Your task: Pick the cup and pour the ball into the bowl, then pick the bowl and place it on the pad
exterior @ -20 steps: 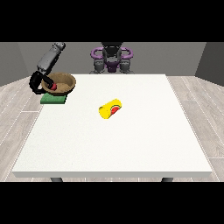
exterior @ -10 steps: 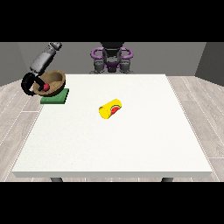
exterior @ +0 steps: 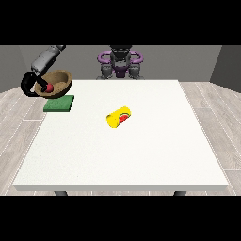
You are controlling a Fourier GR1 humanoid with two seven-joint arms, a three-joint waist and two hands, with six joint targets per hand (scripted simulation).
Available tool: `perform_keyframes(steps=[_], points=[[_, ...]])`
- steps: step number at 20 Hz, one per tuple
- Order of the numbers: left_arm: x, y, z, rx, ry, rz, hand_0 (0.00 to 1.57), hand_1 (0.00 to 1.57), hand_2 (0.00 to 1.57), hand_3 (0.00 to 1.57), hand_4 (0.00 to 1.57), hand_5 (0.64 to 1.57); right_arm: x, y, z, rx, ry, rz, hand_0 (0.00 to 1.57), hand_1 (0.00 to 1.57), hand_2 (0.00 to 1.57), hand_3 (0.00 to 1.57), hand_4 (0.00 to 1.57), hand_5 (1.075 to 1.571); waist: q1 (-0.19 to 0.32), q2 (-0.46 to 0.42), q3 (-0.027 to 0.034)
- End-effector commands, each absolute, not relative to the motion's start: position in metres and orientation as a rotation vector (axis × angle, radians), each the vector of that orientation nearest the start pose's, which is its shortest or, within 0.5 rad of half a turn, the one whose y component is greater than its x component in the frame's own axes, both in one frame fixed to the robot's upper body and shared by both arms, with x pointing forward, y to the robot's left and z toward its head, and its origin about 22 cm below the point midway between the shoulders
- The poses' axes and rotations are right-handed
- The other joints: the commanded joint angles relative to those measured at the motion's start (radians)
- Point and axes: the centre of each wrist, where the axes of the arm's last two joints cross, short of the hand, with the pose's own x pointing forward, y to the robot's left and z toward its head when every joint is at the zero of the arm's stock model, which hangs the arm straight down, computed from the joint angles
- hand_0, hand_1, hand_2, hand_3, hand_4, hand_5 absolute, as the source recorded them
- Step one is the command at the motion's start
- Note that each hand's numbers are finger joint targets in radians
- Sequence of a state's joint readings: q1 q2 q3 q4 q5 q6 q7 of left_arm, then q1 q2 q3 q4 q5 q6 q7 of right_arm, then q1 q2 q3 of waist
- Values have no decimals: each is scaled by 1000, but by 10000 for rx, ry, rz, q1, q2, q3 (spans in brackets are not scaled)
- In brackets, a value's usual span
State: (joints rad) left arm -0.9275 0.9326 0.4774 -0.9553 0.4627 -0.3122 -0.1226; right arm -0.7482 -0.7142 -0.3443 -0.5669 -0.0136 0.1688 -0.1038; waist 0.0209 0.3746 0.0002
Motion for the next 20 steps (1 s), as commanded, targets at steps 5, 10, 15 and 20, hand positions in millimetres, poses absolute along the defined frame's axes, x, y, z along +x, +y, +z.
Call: perform_keyframes(steps=[5, 10, 15, 20], points=[[316, 473, 362, 2201, -23899, 60, 0, 0, 0, 0, 0, 1525, 364, -460, 100, -4107, -15097, -191, 1571, 1571, 1571, 1188, 1135, 1570, -110, 395, 13], [308, 482, 363, 2290, -23727, 382, 0, 0, 0, 0, 0, 1523, 351, -480, 89, -3548, -13969, -1975, 1571, 1571, 1571, 1571, 887, 1562, 43, 383, 14], [298, 471, 382, 2188, -24234, 124, 0, 0, 0, 0, 0, 1516, 345, -508, 133, -4843, -14766, -2805, 854, 854, 797, 1096, 0, 1540, 145, 801, 22], [285, 475, 391, 2180, -24433, 50, 0, 0, 0, 0, 0, 1514, 340, -511, 125, -5061, -14809, -2970, 685, 685, 559, 952, 0, 1531, 318, 916, 21]])
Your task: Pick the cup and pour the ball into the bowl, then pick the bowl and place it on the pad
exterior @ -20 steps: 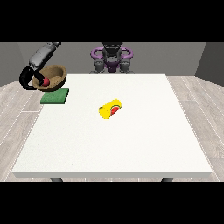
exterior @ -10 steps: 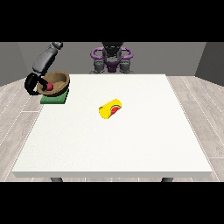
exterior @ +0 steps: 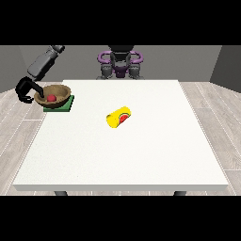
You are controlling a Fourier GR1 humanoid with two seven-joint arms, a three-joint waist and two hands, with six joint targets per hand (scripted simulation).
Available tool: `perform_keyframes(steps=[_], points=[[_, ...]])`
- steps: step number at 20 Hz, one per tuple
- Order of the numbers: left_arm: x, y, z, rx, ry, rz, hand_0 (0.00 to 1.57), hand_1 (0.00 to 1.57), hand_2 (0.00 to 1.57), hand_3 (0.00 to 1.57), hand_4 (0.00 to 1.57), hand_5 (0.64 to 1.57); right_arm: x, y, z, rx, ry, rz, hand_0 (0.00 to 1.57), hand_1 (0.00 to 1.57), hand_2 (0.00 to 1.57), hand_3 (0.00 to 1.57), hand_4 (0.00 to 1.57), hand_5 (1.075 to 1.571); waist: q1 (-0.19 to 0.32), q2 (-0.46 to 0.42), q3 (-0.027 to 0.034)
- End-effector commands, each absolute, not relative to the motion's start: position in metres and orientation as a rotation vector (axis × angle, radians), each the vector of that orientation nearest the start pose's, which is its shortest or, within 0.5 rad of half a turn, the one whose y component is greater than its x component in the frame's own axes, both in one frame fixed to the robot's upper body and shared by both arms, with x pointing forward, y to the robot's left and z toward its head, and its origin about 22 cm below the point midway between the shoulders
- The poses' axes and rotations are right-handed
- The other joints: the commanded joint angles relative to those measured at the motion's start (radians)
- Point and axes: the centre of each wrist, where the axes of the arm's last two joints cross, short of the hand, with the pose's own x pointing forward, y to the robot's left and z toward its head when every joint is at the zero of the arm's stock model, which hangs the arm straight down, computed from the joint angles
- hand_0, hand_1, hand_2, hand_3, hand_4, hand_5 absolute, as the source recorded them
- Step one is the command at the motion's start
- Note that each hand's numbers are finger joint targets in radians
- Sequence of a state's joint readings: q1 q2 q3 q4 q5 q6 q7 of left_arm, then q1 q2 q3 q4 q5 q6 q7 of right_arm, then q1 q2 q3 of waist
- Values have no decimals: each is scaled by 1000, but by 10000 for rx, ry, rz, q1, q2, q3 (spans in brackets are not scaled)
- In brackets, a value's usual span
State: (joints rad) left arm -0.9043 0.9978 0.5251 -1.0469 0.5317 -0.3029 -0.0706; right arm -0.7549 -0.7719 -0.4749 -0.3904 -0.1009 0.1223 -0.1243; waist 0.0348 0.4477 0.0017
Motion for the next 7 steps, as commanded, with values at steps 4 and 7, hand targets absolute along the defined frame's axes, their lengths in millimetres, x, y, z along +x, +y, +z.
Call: perform_keyframes(steps=[4, 7], points=[[295, 481, 368, 2195, -23770, 225, 0, 0, 0, 0, 0, 1515, 340, -518, 146, -4587, -14884, -2721, 325, 325, 400, 517, 0, 1493, 5, -507, -6], [309, 487, 337, 2135, -23366, 452, 0, 0, 0, 0, 0, 1515, 339, -523, 164, -4284, -14871, -2643, 134, 134, 280, 375, 0, 1467, -305, -853, -19]])
